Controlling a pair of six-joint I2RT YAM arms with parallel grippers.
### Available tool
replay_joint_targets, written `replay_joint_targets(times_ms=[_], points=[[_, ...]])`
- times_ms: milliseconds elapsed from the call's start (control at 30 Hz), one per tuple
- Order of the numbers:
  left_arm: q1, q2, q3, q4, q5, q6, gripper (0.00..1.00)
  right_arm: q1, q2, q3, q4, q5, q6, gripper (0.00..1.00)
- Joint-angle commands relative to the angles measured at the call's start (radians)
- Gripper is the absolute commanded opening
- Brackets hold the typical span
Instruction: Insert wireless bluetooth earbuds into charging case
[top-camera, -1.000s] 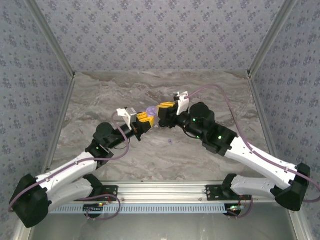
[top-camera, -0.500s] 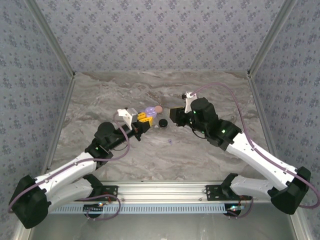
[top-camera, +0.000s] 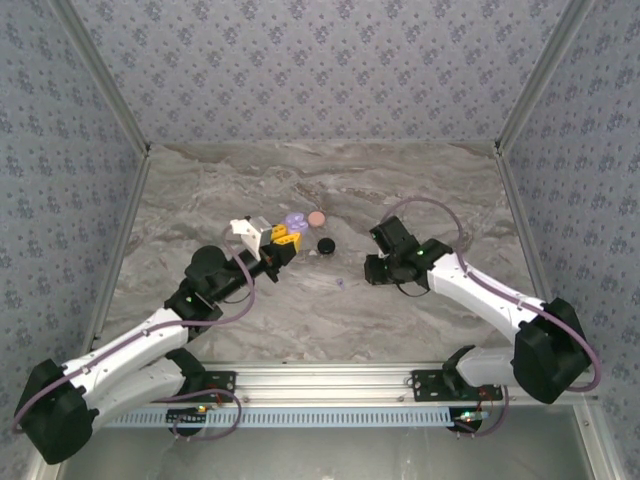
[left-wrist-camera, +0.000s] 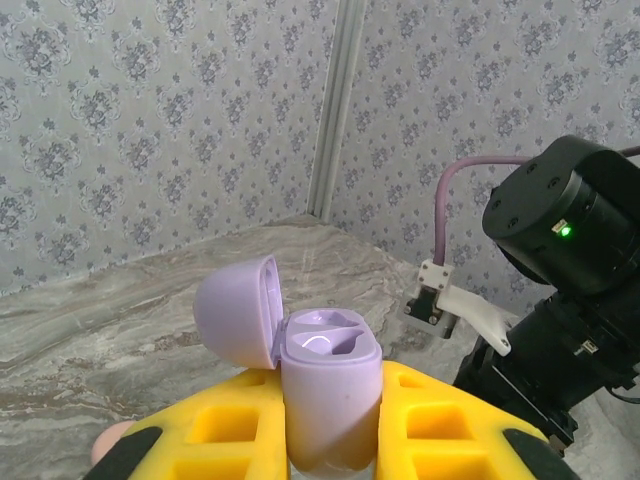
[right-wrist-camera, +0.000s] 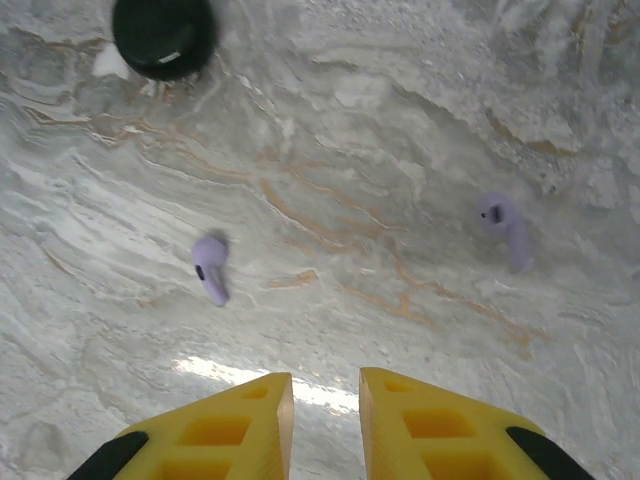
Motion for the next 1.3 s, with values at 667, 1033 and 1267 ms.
replay_joint_targets(times_ms=[667, 1033, 1267], points=[[-0.004, -0.007, 0.040, 0.008, -0.017, 0.027, 0.00, -0.292, 0.238, 0.123, -0.052, 0.018, -0.324, 0.50], [-0.004, -0.009, 0.041, -0.010, -0.022, 0.036, 0.00, -0.340, 0.438, 0.172, 0.004, -0.083, -0.341, 0.65], [-0.004, -0.007, 0.041, -0.012, -0.028, 0.041, 0.00, -0.338, 0.437, 0.141, -0.046, -0.090, -0.303, 0.57]])
